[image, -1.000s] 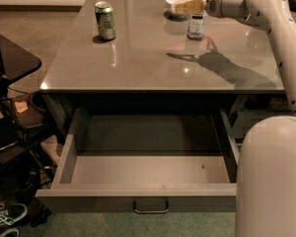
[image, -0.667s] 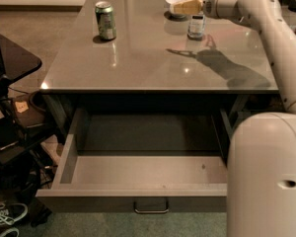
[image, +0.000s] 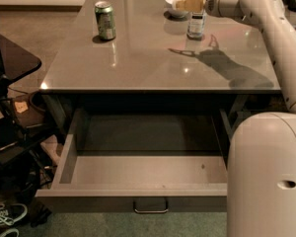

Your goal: Place blue plastic bottle into top drawer

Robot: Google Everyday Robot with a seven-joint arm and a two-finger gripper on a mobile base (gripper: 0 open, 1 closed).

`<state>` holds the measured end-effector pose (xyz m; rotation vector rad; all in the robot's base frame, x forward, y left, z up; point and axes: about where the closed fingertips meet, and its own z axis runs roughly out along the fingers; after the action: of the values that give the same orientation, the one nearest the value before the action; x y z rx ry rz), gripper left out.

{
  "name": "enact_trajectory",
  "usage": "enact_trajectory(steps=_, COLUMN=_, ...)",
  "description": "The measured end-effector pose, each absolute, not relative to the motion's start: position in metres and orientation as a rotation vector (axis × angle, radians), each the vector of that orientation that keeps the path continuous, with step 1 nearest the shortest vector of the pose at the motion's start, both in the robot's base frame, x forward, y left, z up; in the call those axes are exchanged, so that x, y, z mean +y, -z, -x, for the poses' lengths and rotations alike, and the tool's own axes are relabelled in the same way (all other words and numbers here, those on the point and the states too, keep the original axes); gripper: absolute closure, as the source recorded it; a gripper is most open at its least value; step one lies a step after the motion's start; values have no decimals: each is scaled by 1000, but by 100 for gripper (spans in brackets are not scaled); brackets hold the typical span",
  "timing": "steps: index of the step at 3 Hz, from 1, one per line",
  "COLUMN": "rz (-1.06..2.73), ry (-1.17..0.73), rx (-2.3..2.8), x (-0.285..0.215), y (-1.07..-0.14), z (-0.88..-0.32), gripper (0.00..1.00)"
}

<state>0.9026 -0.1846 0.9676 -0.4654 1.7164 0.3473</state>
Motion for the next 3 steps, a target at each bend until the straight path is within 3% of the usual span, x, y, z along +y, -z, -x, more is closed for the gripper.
enact_trajectory(steps=3, rz=366, ry=-272, rx=1739, x=-193, y=-953, z=-926, gripper=0)
